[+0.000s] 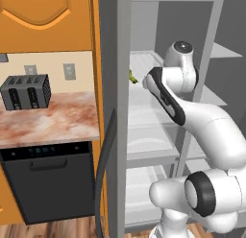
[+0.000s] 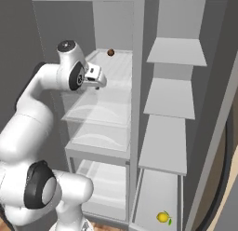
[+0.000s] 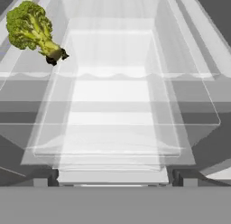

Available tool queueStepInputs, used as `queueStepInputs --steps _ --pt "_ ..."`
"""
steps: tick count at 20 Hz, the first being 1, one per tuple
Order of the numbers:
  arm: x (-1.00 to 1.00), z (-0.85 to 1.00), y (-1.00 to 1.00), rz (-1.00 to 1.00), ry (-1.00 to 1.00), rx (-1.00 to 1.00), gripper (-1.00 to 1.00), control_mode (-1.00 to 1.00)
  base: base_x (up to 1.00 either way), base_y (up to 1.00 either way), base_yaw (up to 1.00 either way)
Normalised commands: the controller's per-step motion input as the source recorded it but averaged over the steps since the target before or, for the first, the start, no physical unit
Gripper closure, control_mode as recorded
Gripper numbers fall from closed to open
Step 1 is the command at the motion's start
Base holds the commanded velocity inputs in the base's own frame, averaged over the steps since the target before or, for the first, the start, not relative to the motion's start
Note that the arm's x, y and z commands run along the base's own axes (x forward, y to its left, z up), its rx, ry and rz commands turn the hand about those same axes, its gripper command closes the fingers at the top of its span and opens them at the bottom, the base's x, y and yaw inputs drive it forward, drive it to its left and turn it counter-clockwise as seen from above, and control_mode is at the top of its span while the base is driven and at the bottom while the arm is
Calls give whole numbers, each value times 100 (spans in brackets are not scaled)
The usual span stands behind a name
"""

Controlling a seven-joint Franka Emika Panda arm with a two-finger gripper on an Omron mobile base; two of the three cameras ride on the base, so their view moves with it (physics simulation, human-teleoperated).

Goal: Take the lemon and broccoli from the fridge shelf and place them in the freezer drawer to begin freezing them.

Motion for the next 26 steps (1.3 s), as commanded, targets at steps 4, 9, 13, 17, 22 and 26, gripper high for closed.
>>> queueStepInputs --steps 4,9,13,17,22,26 --pt "42 -11 14 17 -1 0 -100 -100 0 0 0" --pt "61 -10 34 13 0 0 -100 -100 0 0 0" --pt "63 0 26 9 0 0 -100 -100 0 0 0" --pt "67 0 13 4 4 0 -100 -100 0 0 0" --pt "53 -5 11 2 6 0 -100 -100 0 0 0" --pt "53 -19 20 0 5 0 -100 -100 0 0 0"
